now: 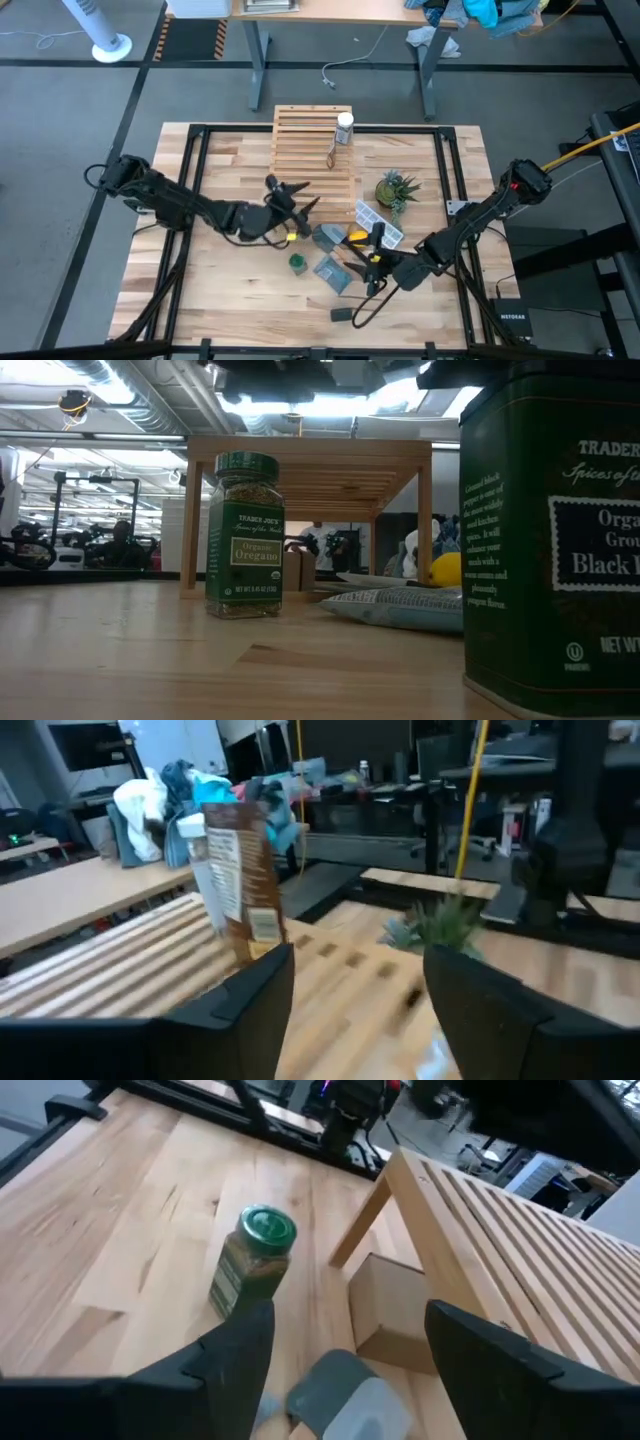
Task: Shelf spices
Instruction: Remove the brown and orange seasoning bag from the shelf
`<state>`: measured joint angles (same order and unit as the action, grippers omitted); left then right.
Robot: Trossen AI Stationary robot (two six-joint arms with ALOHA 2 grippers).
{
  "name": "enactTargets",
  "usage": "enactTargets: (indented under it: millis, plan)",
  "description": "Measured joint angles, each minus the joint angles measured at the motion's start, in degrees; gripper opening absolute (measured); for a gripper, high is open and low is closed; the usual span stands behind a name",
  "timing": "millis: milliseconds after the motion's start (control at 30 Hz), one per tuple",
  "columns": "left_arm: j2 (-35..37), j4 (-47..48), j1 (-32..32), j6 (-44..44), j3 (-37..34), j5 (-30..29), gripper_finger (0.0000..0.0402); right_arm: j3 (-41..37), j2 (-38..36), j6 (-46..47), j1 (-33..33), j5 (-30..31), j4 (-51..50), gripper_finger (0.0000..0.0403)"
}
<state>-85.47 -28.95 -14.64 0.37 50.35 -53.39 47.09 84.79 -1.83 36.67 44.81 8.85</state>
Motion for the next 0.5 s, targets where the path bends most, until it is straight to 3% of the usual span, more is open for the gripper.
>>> enactTargets:
  millis: [267, 500]
  plan:
    - [-0.7, -1.0, 8.4, -5.6, 0.1, 8.9, 0.0217, 0.0, 0.0, 0.0, 0.0, -1.1, -1.6, 0.0264]
    - [-6.5, -1.7, 11.0, -5.1, 4.1, 11.4, 0.0217, 0.0, 0.1, 0.0, 0.0, -1.4, -3.1, 0.0264]
